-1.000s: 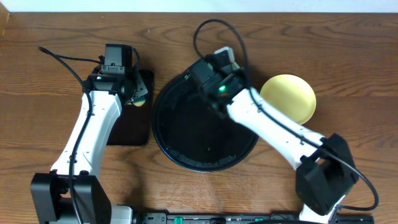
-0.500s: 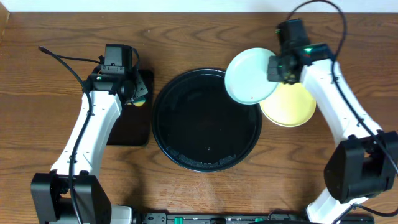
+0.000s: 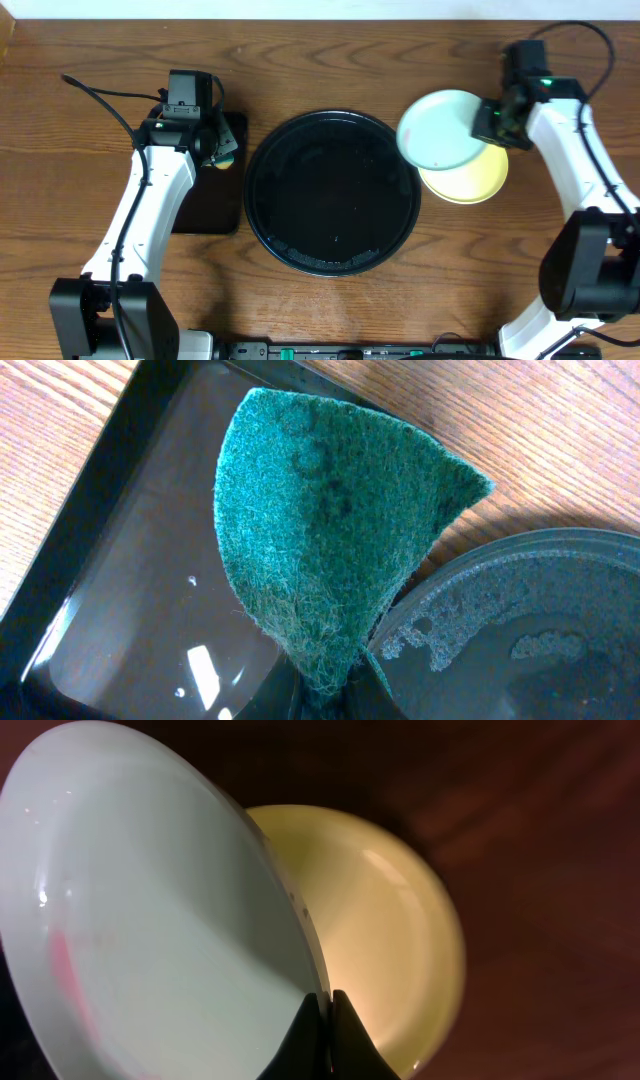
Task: Clean dirty plates on tray and stack at the side
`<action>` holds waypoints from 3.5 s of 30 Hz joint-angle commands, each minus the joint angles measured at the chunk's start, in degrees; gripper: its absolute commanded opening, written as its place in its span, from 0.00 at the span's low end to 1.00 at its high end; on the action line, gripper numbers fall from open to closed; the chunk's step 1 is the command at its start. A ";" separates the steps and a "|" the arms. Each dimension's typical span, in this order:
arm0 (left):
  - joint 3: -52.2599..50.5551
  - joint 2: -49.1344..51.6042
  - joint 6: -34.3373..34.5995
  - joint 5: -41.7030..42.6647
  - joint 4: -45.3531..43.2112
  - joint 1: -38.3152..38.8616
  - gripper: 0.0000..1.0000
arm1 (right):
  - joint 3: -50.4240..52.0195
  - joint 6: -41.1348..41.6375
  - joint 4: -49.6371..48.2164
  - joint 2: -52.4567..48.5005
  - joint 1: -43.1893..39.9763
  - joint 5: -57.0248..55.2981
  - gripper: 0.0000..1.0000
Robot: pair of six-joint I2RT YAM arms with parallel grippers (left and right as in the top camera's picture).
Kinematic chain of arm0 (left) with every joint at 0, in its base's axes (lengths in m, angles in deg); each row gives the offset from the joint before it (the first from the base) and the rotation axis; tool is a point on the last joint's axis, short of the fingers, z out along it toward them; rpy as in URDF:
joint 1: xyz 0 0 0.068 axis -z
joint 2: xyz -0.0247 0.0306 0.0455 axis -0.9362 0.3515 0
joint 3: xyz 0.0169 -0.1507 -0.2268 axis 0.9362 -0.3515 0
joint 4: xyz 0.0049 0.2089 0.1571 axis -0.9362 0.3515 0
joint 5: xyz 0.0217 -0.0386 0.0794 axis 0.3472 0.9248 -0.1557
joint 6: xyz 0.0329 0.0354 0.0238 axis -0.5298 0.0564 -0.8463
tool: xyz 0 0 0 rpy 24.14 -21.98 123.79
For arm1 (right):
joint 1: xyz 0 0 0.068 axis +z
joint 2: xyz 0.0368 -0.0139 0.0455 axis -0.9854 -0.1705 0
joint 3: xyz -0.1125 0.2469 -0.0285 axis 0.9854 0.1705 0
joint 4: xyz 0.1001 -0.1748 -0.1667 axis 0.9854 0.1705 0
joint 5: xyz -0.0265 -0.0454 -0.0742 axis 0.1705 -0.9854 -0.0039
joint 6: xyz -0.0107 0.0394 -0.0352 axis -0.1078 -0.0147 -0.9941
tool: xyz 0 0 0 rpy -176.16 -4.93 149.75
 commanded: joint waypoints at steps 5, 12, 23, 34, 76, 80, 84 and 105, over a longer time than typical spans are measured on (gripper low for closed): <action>-0.17 0.17 0.52 -0.26 -0.20 -0.17 0.08 | 2.56 1.27 1.99 1.44 -7.04 0.50 0.01; -0.17 0.17 0.52 -0.26 -0.22 -0.20 0.08 | 6.75 -0.70 1.25 1.44 -7.54 3.82 0.02; -0.17 0.17 0.50 -0.26 0.48 -0.20 0.17 | 6.54 -3.02 4.92 3.78 -5.97 5.22 0.27; -0.17 0.17 1.22 -0.26 0.42 -0.17 0.76 | 6.45 -6.51 5.77 26.56 -5.53 5.88 0.41; -0.17 0.17 1.18 -0.26 0.44 -0.17 0.77 | 70.38 -16.31 -50.88 92.08 -0.26 13.99 0.99; -0.17 0.17 1.18 -0.26 0.44 -0.17 0.77 | 79.56 -14.27 -56.94 98.92 -0.26 13.97 0.99; -0.17 0.17 1.18 -0.26 0.44 -0.17 0.77 | 84.72 -14.21 -59.25 102.09 -0.26 13.97 0.99; -0.17 0.17 1.18 -0.26 0.44 -0.17 0.78 | 85.13 -14.21 -50.64 104.67 -0.28 13.94 0.99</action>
